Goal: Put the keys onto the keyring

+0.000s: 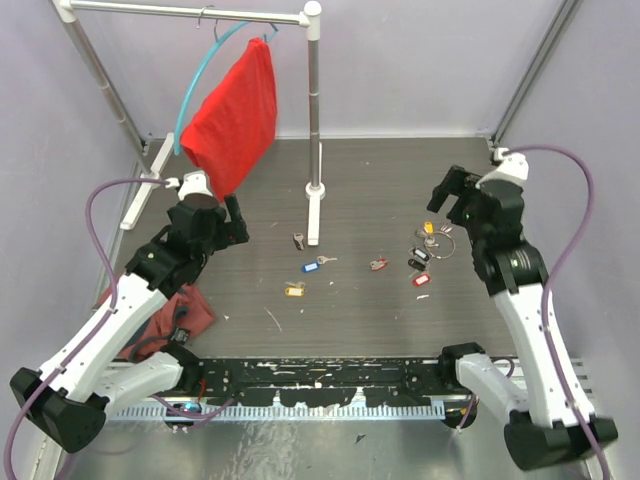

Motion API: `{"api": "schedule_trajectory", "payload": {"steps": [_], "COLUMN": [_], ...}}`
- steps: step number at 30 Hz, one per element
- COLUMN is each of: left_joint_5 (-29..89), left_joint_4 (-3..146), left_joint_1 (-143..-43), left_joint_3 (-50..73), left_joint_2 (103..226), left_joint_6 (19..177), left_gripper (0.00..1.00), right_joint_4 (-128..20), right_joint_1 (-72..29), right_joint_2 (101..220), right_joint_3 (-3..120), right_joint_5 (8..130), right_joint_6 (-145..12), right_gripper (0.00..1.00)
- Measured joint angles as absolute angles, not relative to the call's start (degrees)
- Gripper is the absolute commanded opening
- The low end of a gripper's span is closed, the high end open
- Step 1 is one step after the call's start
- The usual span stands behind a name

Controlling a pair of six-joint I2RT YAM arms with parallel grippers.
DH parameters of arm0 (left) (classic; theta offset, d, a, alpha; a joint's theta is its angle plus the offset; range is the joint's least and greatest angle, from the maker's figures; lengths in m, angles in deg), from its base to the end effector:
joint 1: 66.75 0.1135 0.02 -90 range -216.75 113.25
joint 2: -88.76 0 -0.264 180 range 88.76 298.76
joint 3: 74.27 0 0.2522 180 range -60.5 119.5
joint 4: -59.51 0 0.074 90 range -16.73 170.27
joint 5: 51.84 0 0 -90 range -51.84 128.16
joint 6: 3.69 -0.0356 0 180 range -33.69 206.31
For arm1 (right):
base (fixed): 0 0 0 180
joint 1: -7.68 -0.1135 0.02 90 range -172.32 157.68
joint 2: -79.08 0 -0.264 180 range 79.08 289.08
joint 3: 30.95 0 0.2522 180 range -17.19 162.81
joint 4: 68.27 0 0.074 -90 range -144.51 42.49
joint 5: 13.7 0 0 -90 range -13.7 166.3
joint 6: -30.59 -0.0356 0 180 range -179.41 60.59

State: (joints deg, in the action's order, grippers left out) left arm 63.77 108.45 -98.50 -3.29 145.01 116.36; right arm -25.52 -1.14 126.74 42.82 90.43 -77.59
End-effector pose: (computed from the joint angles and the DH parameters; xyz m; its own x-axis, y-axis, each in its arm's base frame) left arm 0.1824 -0.0948 0.3375 -0.4992 -0.2221 -0.8375 -0.0918 0.9747 -0.2038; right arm 0.1719 0.0179 0.3886 -0.2431 0.2685 -0.9321 0.1666 0.9582 0.2325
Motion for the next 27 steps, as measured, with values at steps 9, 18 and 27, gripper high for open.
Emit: {"api": "schedule_trajectory", "payload": {"steps": [9,18,27], "left_joint_5": [63.18,59.94,57.03], "left_joint_4": [108.28,107.86,107.45], "left_joint_1": [-98.50,-98.50,-98.50], "left_joint_3": [-3.29,-4.21,-4.56], "left_joint_2": [146.80,147.31,148.66], "left_joint_6": [115.70,115.22,114.26], "left_gripper": [0.98,0.98,0.98], "right_joint_4": [-21.02,-25.80,-30.04], "right_joint_1": [1.39,12.89,19.53], "right_joint_2": [147.24,156.99,163.30], "right_joint_3": [46.14,36.94,32.66], "right_joint_5": [89.75,89.42,87.02], "right_joint_6": [-81.33,-85.48,-87.23], "right_gripper": [0.80,0.64,0.54]}}
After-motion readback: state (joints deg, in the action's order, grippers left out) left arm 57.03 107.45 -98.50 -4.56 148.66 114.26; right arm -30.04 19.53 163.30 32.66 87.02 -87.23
